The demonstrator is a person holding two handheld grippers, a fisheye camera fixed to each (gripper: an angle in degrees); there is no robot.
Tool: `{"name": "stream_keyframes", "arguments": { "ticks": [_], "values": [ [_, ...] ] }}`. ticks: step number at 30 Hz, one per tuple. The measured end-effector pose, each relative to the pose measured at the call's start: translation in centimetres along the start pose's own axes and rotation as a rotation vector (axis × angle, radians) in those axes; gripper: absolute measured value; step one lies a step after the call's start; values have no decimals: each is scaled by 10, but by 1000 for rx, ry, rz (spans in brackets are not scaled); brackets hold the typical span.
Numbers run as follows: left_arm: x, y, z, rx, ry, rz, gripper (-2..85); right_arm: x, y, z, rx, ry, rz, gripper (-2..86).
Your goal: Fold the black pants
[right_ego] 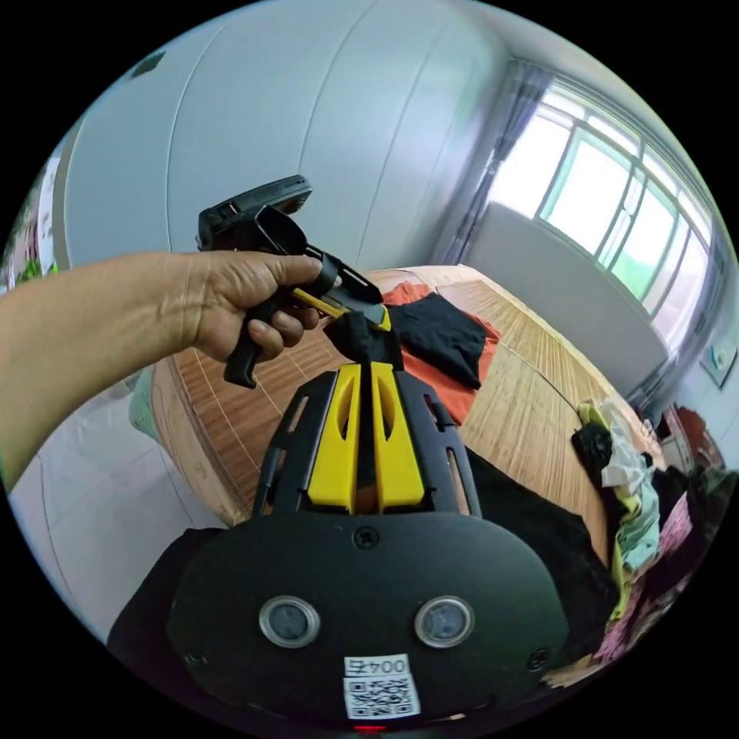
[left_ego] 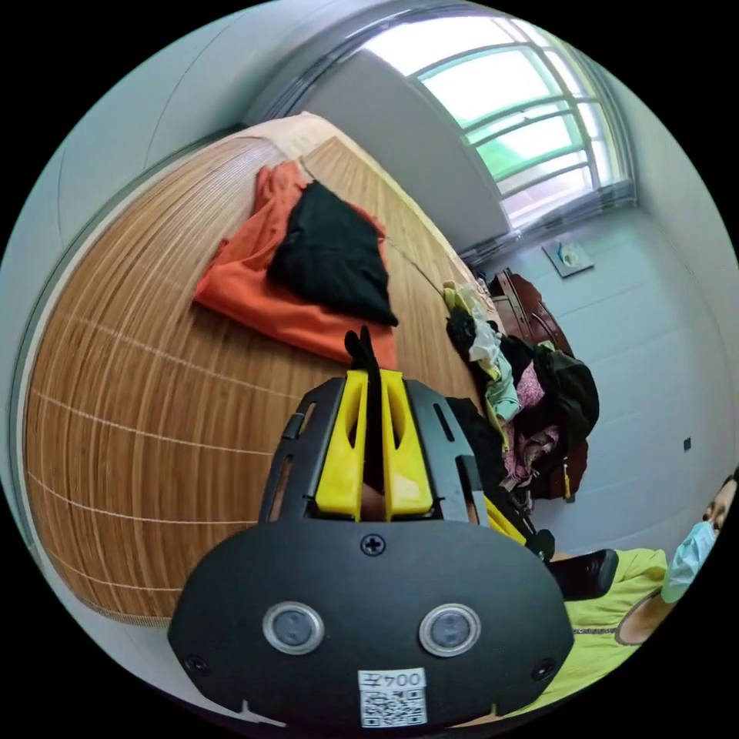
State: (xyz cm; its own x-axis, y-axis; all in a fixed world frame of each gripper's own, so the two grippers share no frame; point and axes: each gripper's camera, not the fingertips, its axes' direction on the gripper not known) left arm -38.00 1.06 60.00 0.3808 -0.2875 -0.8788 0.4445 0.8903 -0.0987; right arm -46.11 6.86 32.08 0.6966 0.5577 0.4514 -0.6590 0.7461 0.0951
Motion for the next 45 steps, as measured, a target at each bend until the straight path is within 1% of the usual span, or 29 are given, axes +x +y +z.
{"name": "stream_keyframes", "arguments": {
  "ticks": [2, 6, 8, 9, 11, 13, 14, 16, 17, 19, 21, 22, 26, 30, 32, 33, 34, 35, 36, 37, 38, 39, 40, 41, 43, 44, 45],
  "values": [
    [43, -5, 4, -17, -18, 61, 30, 42, 9, -27, 22, -23, 105, 27],
    [152, -7, 36, -87, -111, 223, 29, 112, 31, -64, 36, -84, 284, 35],
    [198, -3, 60, -129, -164, 291, 29, 166, 55, -82, 21, -162, 454, 36],
    [226, 2, 79, -159, -203, 338, 29, 179, 63, -85, 16, -186, 502, 36],
    [265, 12, 115, -207, -249, 403, 28, 234, 102, -90, -4, -289, 707, 37],
    [304, 29, 173, -287, -290, 458, 27, 268, 135, -87, -32, -331, 833, 37],
    [312, 34, 189, -308, -307, 472, 27, 288, 157, -83, -54, -338, 910, 37],
    [332, 55, 254, -382, -382, 513, 25, 312, 188, -76, -90, -325, 990, 38],
    [334, 60, 269, -400, -394, 514, 26, 326, 206, -71, -126, -314, 1028, 39],
    [336, 75, 317, -456, -436, 482, 30, 342, 225, -63, -167, -306, 1045, 44],
    [338, 81, 334, -469, -466, 465, 36, 354, 238, -56, -221, -309, 1054, 55],
    [343, 82, 334, -444, -460, 465, 43, 361, 245, -57, -222, -321, 1069, 65],
    [362, 77, 316, -383, -368, 482, 81, 381, 262, -70, -191, -342, 1105, 90],
    [371, 67, 259, -262, -301, 459, 116, 390, 267, -88, -183, -285, 1118, 83],
    [364, 70, 228, -211, -314, 456, 119, 388, 261, -106, -171, -170, 1046, 71],
    [353, 76, 208, -188, -357, 451, 117, 385, 257, -110, -160, -140, 1011, 68],
    [338, 85, 192, -174, -408, 432, 115, 379, 248, -115, -137, -99, 930, 64],
    [330, 90, 185, -170, -425, 419, 112, 372, 238, -116, -123, -83, 848, 60],
    [312, 103, 173, -169, -435, 392, 106, 369, 234, -114, -123, -85, 811, 57],
    [293, 116, 167, -188, -456, 362, 100, 362, 226, -105, -153, -103, 744, 53],
    [284, 123, 166, -205, -475, 347, 97, 357, 222, -87, -250, -111, 703, 50],
    [267, 136, 164, -230, -511, 311, 91, 355, 222, -79, -318, -93, 698, 50],
    [255, 148, 159, -233, -528, 280, 85, 352, 222, -76, -335, -80, 680, 50],
    [250, 154, 155, -221, -528, 260, 83, 349, 219, -85, -305, -71, 677, 48],
    [251, 175, 133, -122, -445, 243, 78, 342, 213, -103, -230, -60, 662, 46],
    [252, 180, 130, -109, -434, 247, 78, 338, 209, -112, -175, -62, 658, 46],
    [254, 190, 130, -100, -433, 252, 80, 335, 208, -114, -166, -65, 655, 46]
  ]
}}
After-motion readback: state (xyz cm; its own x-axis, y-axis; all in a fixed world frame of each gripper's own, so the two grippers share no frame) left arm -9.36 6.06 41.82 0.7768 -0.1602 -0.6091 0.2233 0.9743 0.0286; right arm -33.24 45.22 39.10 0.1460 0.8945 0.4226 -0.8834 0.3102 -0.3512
